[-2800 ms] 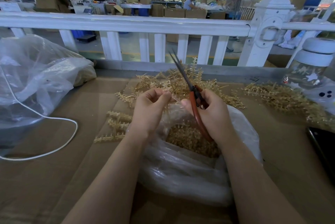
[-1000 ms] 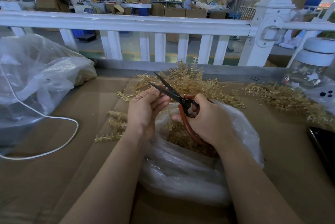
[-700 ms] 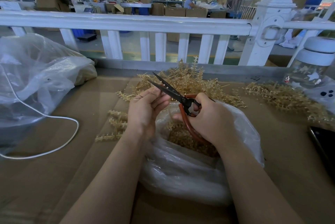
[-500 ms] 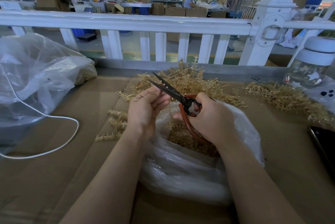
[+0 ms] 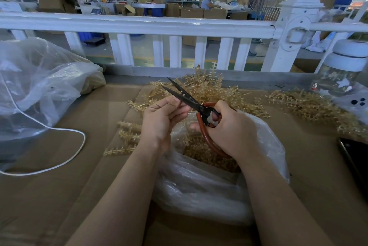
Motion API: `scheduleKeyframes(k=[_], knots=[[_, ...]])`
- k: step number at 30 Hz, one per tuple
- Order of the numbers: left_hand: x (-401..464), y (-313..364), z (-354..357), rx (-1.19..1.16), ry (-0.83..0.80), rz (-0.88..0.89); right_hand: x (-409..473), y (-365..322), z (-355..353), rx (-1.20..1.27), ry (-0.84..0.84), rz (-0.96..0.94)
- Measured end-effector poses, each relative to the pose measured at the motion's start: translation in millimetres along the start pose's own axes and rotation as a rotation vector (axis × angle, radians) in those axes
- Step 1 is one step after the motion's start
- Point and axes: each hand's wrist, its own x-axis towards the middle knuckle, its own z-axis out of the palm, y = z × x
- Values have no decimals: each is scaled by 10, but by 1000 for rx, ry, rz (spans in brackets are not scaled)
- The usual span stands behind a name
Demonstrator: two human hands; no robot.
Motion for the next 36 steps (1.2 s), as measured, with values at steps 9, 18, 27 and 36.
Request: scheduleKeyframes(k=[9,18,27,36], knots=[[2,3,-5,-10,-7,3,7,-10,1,18,-43,41],[-5,-12,7,40,-47,20,13,-1,20,46,-51,53],[-17,3,13,39,-58,19,4,9,15,63,-31,36],[-22,4,13,33,-51,24,6,0,0,57,-14,28]])
